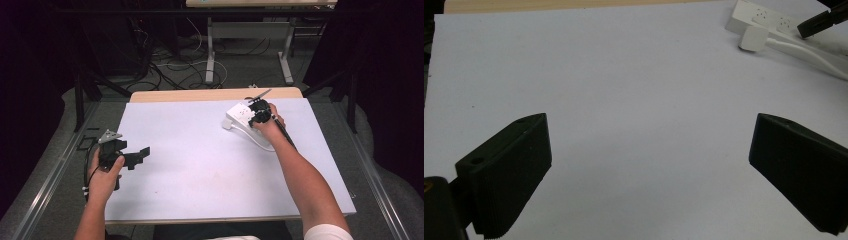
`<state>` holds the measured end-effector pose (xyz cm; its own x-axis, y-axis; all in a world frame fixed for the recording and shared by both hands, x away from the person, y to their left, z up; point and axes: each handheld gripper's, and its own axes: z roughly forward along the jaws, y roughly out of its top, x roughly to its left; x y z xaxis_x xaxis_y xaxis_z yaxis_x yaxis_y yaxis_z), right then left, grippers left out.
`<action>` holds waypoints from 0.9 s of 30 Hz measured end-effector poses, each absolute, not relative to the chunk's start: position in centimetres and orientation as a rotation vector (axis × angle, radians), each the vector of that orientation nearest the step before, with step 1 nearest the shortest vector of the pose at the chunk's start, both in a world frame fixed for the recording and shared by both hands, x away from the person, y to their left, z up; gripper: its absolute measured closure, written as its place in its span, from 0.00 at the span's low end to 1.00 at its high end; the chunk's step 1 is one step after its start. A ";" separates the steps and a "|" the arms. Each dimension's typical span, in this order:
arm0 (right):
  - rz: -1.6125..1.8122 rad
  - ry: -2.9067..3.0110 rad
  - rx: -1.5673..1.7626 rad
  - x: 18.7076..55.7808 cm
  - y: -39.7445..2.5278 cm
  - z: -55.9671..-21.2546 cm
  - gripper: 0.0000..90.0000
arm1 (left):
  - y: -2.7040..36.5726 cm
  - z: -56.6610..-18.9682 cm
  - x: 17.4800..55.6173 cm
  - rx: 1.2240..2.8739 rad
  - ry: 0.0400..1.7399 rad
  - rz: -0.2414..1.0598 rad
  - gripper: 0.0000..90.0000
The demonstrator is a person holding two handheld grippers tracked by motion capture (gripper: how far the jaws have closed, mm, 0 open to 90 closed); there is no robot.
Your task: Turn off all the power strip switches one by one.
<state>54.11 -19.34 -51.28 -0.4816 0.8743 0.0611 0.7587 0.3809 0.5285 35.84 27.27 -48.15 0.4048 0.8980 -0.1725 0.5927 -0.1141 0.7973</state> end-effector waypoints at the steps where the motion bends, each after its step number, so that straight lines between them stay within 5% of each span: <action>1: 0.738 2.412 1.454 54.1 -19.3 -51.3 1.00 | 27.3 -48.2 35.8 1.811 1.291 0.456 0.04; 27: 0.803 2.364 1.464 55.4 -18.1 -50.4 1.00 | 27.5 -48.1 35.7 1.794 1.303 0.469 0.04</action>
